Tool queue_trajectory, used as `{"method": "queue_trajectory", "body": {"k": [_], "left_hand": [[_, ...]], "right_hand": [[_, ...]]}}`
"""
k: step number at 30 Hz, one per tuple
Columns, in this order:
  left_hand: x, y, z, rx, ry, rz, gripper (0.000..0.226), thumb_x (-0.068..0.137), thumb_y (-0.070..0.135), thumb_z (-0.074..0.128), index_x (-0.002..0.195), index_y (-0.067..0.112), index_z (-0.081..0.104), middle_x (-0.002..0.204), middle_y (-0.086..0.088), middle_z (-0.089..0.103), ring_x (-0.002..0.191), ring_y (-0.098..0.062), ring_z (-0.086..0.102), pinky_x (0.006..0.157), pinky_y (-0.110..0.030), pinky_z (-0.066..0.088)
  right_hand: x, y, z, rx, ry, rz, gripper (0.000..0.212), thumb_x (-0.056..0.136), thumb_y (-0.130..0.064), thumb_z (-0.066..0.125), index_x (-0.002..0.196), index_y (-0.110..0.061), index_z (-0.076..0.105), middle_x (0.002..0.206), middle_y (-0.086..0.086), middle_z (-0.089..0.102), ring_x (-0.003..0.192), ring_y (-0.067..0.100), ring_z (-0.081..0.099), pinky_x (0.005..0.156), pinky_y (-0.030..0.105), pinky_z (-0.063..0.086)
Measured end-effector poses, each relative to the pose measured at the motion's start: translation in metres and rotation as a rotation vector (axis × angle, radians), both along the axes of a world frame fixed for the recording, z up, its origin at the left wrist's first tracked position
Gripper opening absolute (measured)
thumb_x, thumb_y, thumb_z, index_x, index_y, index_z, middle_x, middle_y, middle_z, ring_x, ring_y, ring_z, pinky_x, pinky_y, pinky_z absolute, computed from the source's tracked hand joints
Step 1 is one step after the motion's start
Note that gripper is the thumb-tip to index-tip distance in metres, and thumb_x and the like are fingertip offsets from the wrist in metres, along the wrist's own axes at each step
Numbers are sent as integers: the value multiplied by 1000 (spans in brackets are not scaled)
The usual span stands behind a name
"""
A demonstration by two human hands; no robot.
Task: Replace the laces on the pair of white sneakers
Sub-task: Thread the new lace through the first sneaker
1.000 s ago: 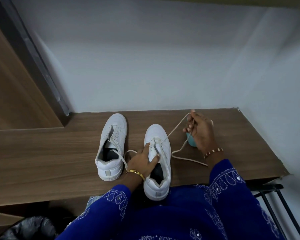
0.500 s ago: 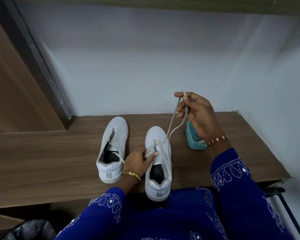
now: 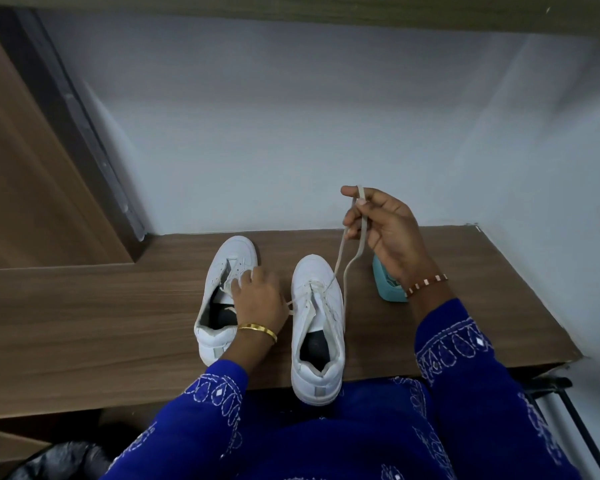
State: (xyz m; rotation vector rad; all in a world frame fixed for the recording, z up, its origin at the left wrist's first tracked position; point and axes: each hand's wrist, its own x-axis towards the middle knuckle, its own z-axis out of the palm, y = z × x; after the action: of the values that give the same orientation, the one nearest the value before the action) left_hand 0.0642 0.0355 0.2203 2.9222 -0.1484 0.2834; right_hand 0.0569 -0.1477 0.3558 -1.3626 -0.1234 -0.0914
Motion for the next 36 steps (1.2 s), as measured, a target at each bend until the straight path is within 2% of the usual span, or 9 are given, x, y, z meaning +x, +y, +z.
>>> {"method": "queue_trajectory", "body": {"k": [2,5,7,11,18,23,28,31,36], "left_hand": [[-1,-10,1,-214,-79,-209,42,75,23,37,102,7,65,101,-15,61,96,-37,56,87,-46,41],[-8,-29,12,-535,142,-439,49,73,23,39,115,8,61,110,-11,63,107,-29,56,104,-42,31],[-13,-41,15,-682,261,-478,50,74,27,46,119,10,58,116,-9,61,114,-25,53,112,-42,22],[-20,-52,20,-936,363,-440,28,81,28,67,104,12,63,110,-2,62,107,-15,54,99,-29,39],[-20,-55,28,-1221,563,-425,24,81,4,67,95,17,54,84,-1,64,84,-14,62,84,-26,50],[-21,-63,36,-1169,632,-496,19,88,0,57,94,18,57,65,10,66,72,-7,64,80,-19,49],[-15,-59,44,-1485,634,-280,16,92,3,50,86,8,64,52,4,63,56,-7,65,66,-17,53],[-4,-51,52,-1711,586,-105,13,90,2,53,84,6,64,51,2,62,50,-8,63,54,-16,52],[11,-43,57,-1743,497,-23,7,86,7,61,80,6,65,56,0,66,52,-10,57,53,-16,51]], "right_hand": [[1,5,1,13,2,18,26,96,-3,39,108,-11,61,65,2,65,54,12,57,61,26,52],[2,10,3,19,6,30,27,96,-2,39,110,-12,60,71,3,67,58,14,60,65,28,53],[3,12,4,25,3,25,28,96,-2,38,112,-12,58,76,4,68,61,14,62,66,27,55],[4,9,2,42,3,-36,30,98,-1,35,120,-9,54,88,9,66,66,14,64,66,27,55],[7,-6,-6,247,23,-128,28,97,0,35,115,-9,55,90,11,66,68,15,66,67,27,56],[12,-7,-10,258,25,-209,25,97,-1,37,108,-11,57,90,12,65,69,15,67,69,28,56],[17,-23,-47,-142,101,-462,18,96,-8,45,92,-9,63,73,7,63,60,16,60,61,25,55],[8,-35,-86,-589,291,-558,44,97,-31,44,66,-3,59,59,8,53,53,19,48,58,32,43],[-23,-13,-89,-728,327,-149,42,95,-39,44,76,-7,66,43,-6,46,40,5,41,45,16,35]]}}
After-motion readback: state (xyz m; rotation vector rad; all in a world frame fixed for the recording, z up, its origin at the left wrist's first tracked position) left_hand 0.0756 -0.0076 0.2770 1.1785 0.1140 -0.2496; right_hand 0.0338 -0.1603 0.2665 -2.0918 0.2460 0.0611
